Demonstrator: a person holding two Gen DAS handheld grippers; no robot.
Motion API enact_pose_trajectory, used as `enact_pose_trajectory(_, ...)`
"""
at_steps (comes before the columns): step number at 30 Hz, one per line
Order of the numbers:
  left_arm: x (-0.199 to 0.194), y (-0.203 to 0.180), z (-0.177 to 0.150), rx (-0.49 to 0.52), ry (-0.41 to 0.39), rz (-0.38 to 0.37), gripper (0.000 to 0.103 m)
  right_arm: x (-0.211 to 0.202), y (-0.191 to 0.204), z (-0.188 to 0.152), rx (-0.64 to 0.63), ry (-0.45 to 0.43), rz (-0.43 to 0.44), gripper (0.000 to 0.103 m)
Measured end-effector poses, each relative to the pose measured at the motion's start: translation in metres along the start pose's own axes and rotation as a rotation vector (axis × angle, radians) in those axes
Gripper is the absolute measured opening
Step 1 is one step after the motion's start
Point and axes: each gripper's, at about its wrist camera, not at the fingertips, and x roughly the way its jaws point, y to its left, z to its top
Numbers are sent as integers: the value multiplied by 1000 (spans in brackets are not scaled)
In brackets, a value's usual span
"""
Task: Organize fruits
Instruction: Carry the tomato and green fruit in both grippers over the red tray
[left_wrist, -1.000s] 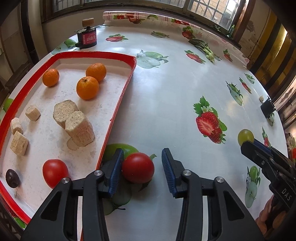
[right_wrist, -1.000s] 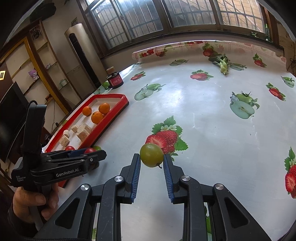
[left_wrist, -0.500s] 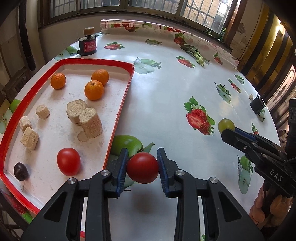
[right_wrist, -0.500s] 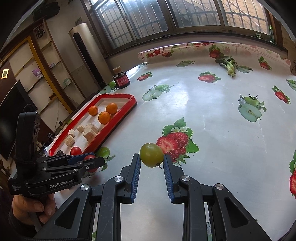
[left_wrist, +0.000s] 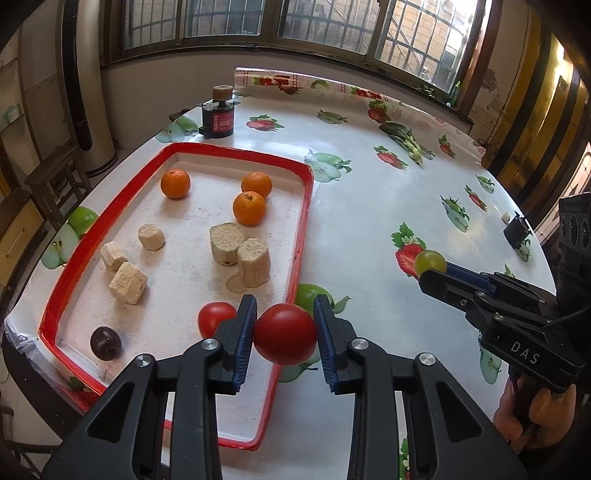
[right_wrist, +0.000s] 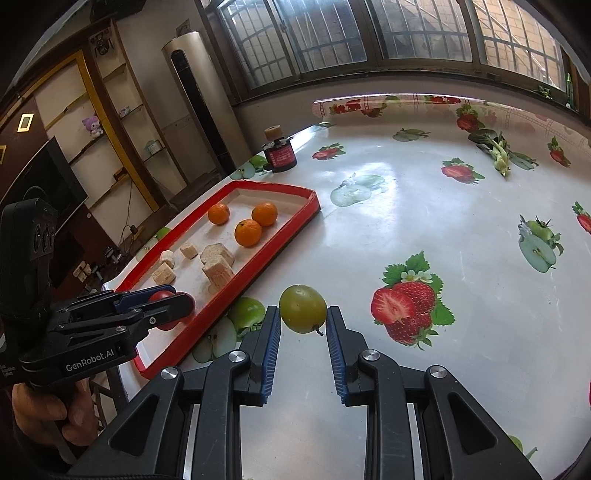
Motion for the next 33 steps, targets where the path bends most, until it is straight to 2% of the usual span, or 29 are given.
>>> enact_pose_trajectory(11, -9, 42, -2, -60, -24, 51, 29, 25, 41, 14, -70, 24, 46, 26)
enact_pose_trajectory(22, -10, 80, -6, -124, -23, 86, 29, 50, 64, 29, -107, 48, 76, 25)
enact_pose_trajectory(29, -4, 90, -2, -140, -16, 82, 29, 66, 68, 38, -114, 61, 77, 25)
enact_pose_trajectory(33, 4, 84, 9, -116, -18, 74, 29, 76, 68, 47, -121, 67, 69, 26)
